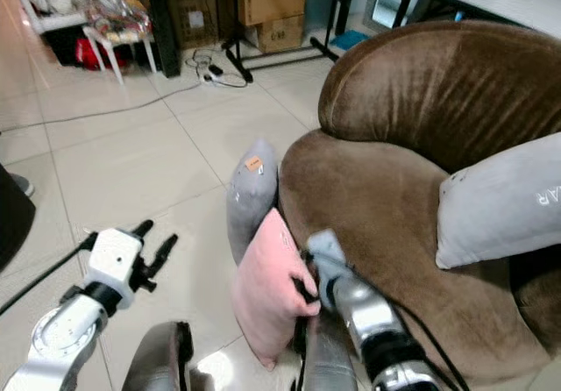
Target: Move the pillow to the sofa from floor
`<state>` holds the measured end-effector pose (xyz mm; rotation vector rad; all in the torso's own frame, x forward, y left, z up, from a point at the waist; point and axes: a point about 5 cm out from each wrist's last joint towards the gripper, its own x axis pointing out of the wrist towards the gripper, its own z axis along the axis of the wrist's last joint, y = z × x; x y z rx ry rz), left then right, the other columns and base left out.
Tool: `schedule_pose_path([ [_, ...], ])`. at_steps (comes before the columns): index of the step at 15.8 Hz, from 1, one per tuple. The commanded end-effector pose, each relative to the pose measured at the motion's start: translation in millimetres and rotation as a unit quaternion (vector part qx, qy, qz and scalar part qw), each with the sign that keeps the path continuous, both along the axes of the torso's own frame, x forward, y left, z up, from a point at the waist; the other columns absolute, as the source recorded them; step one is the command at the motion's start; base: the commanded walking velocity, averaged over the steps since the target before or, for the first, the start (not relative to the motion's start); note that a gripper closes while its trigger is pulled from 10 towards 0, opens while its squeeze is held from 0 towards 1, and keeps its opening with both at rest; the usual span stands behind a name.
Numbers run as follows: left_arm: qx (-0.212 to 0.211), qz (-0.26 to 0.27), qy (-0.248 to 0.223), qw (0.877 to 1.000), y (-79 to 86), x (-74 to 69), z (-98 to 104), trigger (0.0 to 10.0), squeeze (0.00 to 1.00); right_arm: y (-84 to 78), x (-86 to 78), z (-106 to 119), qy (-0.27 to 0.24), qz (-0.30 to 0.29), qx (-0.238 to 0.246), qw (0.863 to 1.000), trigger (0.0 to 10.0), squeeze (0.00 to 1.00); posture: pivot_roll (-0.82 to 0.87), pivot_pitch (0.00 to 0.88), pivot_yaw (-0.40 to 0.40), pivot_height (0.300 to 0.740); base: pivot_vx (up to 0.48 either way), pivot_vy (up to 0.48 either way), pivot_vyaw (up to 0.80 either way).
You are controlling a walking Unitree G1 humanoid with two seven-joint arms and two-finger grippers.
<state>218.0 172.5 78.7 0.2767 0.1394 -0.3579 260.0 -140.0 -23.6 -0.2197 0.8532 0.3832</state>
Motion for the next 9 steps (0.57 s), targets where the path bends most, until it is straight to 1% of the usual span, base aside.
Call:
schedule_pose_path([
  [1,-0.002,-0.015,0.007,1.000,-6.0,-4.7,1.4,10.0,0.00,0.3,0.4,-2.6,-0.002,0.008,-0.014,1.000,10.0,1.00,-0.06,0.154,-0.049,0.595,0.000,0.000,0.00],
  [2,-0.004,-0.024,0.009,1.000,-8.5,-7.7,2.8,10.0,0.00,2.2,-1.3,-6.4,0.002,0.005,-0.015,1.000,10.0,1.00,-0.06,0.173,-0.052,0.595,0.000,0.000,0.00],
  [4,-0.004,-0.029,0.010,1.000,-9.1,-14.3,5.6,10.0,0.00,4.8,-3.1,-6.6,-0.001,0.000,-0.009,1.000,10.0,1.00,-0.07,0.210,-0.068,0.595,0.000,0.000,0.00],
  [5,-0.003,-0.030,0.008,1.000,-8.6,-19.2,8.2,10.0,0.00,9.9,-1.1,-4.2,-0.015,-0.005,0.013,1.000,10.0,0.88,-0.07,0.225,-0.077,0.595,0.000,0.000,0.00],
  [6,0.000,-0.029,0.008,1.000,-7.2,-21.1,9.7,10.0,0.00,13.0,0.1,-2.1,-0.027,-0.011,0.030,0.999,10.0,0.35,-0.07,0.234,-0.081,0.595,0.000,0.000,0.00],
  [7,0.003,-0.026,0.007,1.000,-5.6,-24.5,12.4,10.0,0.00,15.3,2.5,1.3,-0.049,-0.025,0.055,0.997,10.0,0.00,-0.07,0.249,-0.086,0.595,0.000,0.000,0.00],
  [9,0.004,-0.021,0.005,1.000,-2.5,-29.5,19.0,10.0,0.00,22.5,6.9,9.1,-0.081,-0.037,0.108,0.990,10.0,0.00,-0.06,0.267,-0.088,0.595,0.000,0.000,0.00],
])
